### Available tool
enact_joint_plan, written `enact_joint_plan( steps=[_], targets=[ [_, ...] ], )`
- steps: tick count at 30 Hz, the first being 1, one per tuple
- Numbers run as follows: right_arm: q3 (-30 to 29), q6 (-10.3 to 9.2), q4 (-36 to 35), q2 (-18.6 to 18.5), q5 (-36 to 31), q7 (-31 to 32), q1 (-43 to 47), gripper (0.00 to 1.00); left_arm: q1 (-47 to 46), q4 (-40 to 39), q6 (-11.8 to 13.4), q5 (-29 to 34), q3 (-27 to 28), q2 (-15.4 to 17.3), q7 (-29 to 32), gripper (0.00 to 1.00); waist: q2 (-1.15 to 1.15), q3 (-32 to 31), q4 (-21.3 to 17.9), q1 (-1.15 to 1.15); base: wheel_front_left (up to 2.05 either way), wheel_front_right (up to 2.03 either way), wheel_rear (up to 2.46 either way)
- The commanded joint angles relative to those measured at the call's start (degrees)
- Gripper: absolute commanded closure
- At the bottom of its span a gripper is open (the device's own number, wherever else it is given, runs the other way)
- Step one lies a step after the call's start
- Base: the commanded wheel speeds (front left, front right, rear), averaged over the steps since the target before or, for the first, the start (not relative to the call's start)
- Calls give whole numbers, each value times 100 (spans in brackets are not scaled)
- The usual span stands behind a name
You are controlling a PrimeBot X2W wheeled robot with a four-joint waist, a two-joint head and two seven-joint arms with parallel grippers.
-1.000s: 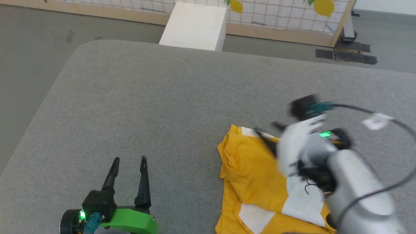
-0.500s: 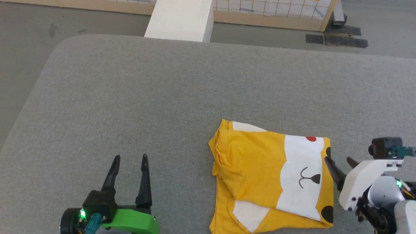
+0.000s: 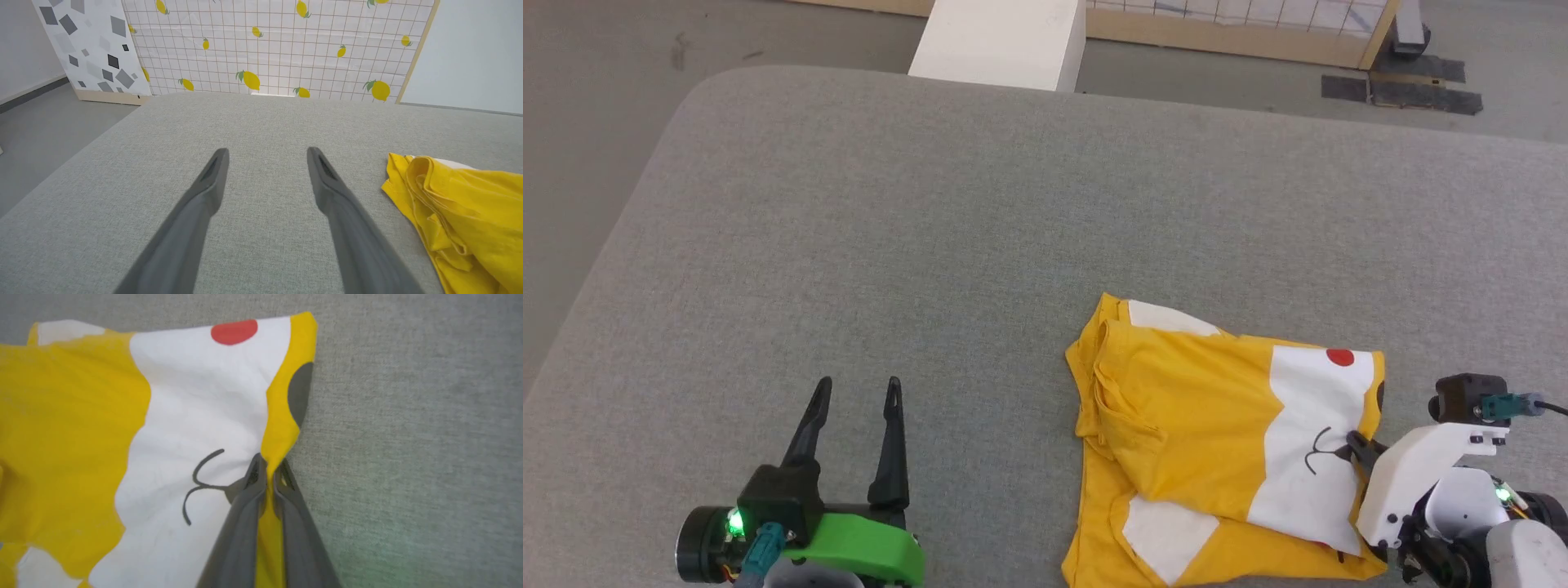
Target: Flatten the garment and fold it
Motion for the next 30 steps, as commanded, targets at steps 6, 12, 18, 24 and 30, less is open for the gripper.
enact_joint_plan(
  steps=[6, 12, 18, 24, 30],
  targets=[
    [62, -10, 257, 67, -62, -244, -166, 100, -107, -51, -35, 71, -24, 107, 52, 0, 0, -268, -359, 0, 0, 0, 0],
    [226, -10, 212, -395, -148, -219, -417, 100, -63, -112, -24, 66, -34, 180, 119, 0, 0, -358, -791, 0, 0, 0, 0],
    [480, -10, 147, -1205, -164, -140, -762, 100, -134, -178, -24, 97, -54, 230, 169, 0, 0, -241, -1250, 0, 0, 0, 0],
    [824, -10, 90, -2045, -85, -70, -1237, 100, -345, -280, 12, 202, -64, 282, 250, 0, 0, 98, -1751, 0, 0, 0, 0],
    [1146, -10, 207, -2742, 12, -91, -1815, 100, -641, -362, 49, 337, -71, 343, 379, 0, 0, 538, -2167, 0, 0, 0, 0]
  ],
)
